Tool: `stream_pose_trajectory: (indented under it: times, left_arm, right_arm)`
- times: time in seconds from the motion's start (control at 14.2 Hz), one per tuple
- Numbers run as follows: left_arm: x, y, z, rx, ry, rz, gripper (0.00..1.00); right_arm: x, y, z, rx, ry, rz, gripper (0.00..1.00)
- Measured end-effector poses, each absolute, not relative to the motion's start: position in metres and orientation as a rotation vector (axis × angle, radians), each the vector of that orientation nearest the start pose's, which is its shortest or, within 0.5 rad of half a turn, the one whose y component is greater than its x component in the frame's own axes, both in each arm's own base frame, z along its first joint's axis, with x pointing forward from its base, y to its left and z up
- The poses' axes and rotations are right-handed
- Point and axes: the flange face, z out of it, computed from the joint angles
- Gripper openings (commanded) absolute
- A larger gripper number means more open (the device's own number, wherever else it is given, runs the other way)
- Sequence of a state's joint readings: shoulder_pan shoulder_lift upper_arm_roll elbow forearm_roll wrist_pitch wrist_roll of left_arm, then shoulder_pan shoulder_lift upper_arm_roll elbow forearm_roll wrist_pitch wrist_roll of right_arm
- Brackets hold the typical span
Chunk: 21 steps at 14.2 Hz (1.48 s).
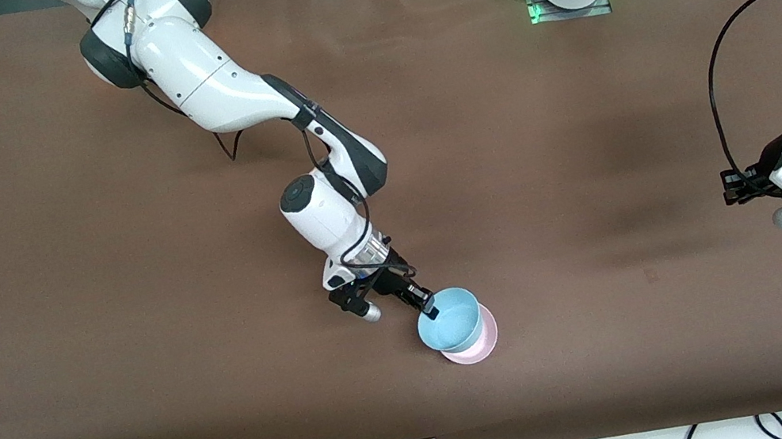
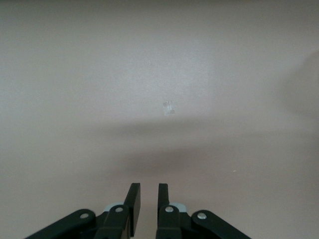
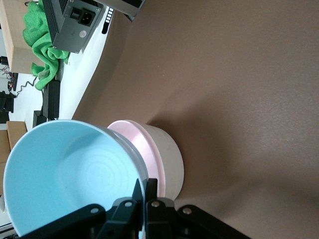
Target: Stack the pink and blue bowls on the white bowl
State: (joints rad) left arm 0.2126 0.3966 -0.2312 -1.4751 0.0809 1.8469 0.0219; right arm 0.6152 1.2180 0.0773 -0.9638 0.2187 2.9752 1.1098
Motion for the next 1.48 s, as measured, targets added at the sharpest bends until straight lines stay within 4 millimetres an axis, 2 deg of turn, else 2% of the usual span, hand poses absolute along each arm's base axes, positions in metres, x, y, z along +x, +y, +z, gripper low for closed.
stream_pose_trajectory:
  times: [0.56, 0.85, 0.99, 1.13, 1.27, 1.41, 1.48]
  left_arm:
    - [0.672, 0.016, 0.45, -3.152, 0.074, 0.036, 0.25]
    - [0.672, 0.016, 0.449, -3.152, 0.075, 0.039, 0.26]
    - [0.672, 0.016, 0.449, -3.152, 0.075, 0.039, 0.26]
    - [0.672, 0.016, 0.449, -3.152, 0.075, 0.039, 0.26]
    - [0.672, 0.016, 0.449, -3.152, 0.075, 0.039, 0.26]
    - [0.672, 0.016, 0.449, -3.152, 0.075, 0.039, 0.26]
    - [0.672, 0.016, 0.449, -3.152, 0.075, 0.039, 0.26]
  right_arm:
    - [0.662, 0.49, 0.191, -2.246, 0.797, -0.459, 0.0]
    - [0.663, 0.49, 0.191, -2.245, 0.795, -0.462, 0.15]
    - [0.663, 0.49, 0.192, -2.243, 0.794, -0.463, 0.18]
    - [0.663, 0.49, 0.192, -2.243, 0.793, -0.464, 0.26]
    - [0.664, 0.491, 0.195, -2.238, 0.791, -0.467, 0.39]
    - [0.665, 0.492, 0.2, -2.235, 0.789, -0.467, 0.63]
    - [0.668, 0.493, 0.205, -2.247, 0.789, -0.451, 0.98]
